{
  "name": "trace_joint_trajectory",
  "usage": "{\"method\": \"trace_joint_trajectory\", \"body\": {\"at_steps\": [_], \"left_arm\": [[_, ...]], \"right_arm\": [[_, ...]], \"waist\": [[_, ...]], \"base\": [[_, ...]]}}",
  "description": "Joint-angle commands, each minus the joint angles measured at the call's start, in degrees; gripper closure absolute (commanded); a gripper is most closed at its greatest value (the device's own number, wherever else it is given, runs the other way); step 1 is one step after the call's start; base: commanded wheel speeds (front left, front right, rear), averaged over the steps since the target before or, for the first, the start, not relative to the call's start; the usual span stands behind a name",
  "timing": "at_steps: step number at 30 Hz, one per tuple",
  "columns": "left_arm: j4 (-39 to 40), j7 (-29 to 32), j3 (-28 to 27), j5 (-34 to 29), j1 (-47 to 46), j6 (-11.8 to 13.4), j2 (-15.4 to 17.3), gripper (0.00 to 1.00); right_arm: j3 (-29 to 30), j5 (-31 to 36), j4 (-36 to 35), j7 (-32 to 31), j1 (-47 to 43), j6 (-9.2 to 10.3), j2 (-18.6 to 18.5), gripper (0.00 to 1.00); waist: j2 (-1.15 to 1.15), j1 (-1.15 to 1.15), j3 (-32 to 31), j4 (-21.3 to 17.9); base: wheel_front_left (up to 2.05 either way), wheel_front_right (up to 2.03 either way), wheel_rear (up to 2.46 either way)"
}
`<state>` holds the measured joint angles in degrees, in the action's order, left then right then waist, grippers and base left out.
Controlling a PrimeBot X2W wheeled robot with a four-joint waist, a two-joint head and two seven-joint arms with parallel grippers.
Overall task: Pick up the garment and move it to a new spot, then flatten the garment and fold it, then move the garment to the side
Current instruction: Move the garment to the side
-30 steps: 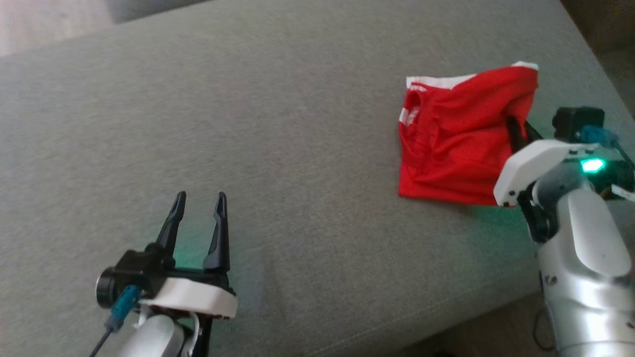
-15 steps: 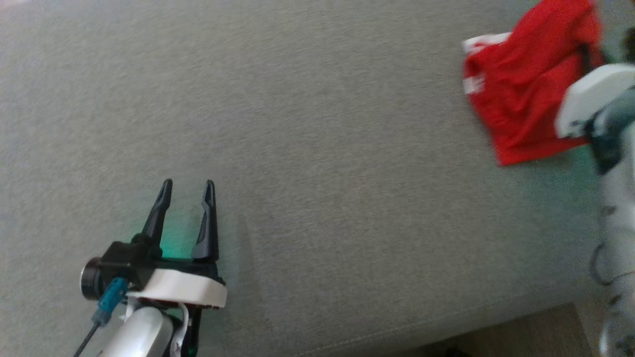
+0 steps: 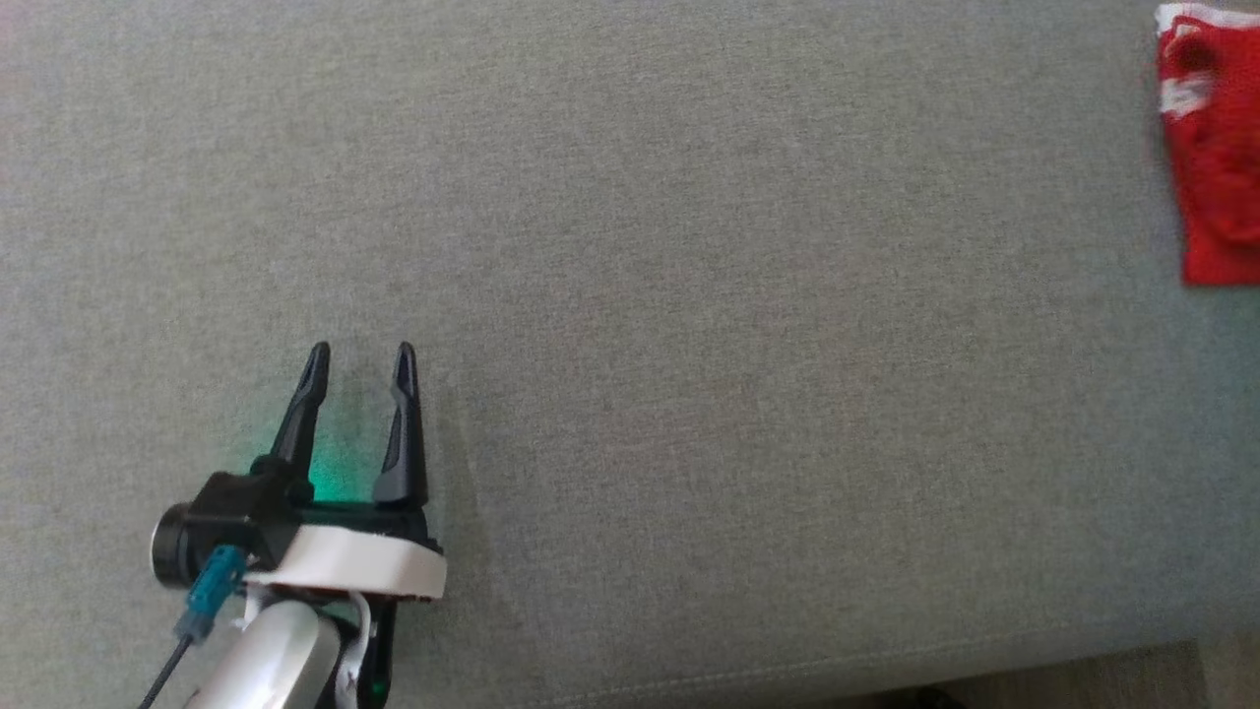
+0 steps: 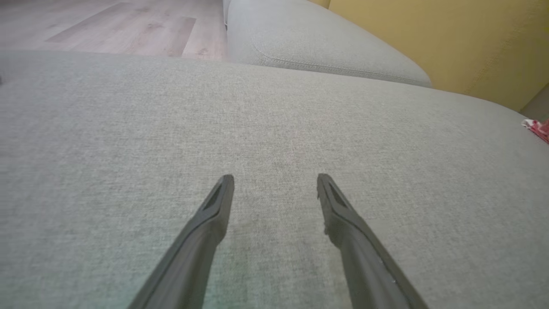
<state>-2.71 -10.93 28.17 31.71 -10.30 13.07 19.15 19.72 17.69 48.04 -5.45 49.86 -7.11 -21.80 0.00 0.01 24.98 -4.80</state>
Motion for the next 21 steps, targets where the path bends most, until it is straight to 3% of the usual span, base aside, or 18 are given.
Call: {"method": "trace_joint_trajectory", "body": {"at_steps": [1,10,21], "left_arm": [[1.8,-0.6,-1.6,-0.4,-1.6,0.2,0.8,0.0],[0.5,-1.0,-1.3,0.5,-1.2,-0.2,0.3,0.0],[-4.1,-3.1,-4.4,4.1,2.2,-1.2,-1.4,0.0]], "right_arm": [[0.0,0.8,-2.2,1.0,1.1,-0.37,-0.3,0.0],[-2.3,2.2,-2.9,4.4,1.7,-0.37,5.3,0.0],[-11.3,-3.7,-7.3,9.0,-7.4,-0.37,15.0,0.0]], "waist": [[0.0,-0.01,-0.2,-0.1],[0.0,-0.01,-4.2,-1.2],[0.0,-0.01,-17.5,1.1]], "base": [[0.0,0.0,0.0],[0.0,0.0,0.0],[0.0,0.0,0.0]]}}
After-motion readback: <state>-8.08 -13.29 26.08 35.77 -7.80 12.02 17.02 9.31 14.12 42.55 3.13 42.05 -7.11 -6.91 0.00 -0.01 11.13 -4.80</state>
